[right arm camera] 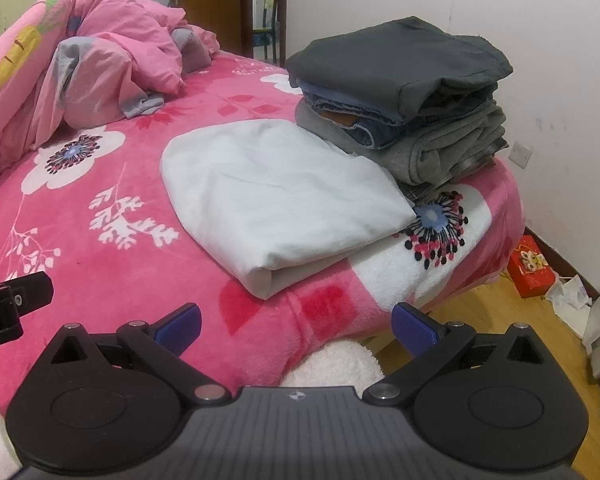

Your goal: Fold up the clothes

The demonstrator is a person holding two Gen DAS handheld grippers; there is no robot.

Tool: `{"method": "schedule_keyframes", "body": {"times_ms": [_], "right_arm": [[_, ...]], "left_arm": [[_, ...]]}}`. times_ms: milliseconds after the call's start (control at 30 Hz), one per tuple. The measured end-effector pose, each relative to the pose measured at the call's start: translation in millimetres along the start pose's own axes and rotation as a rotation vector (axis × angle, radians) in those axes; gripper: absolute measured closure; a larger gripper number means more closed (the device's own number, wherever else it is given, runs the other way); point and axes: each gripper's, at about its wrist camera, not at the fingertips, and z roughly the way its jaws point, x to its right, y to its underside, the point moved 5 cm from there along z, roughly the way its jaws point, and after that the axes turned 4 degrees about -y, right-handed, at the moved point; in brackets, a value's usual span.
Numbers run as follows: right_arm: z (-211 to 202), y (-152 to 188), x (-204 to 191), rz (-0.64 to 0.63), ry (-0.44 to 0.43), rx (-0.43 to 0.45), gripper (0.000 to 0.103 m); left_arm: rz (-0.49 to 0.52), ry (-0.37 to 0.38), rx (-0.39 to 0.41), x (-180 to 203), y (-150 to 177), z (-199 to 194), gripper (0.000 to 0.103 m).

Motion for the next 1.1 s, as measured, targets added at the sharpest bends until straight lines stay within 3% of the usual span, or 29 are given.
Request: {"method": "schedule_keyframes", "body": {"times_ms": [1100], "right_arm": [[-0.4, 1.7, -1.7, -0.004, -0.002, -0.001, 0.000]], "left_arm": [[0.000, 0.001, 0.001, -1.0, 0.8, -1.3, 0.000]]}}
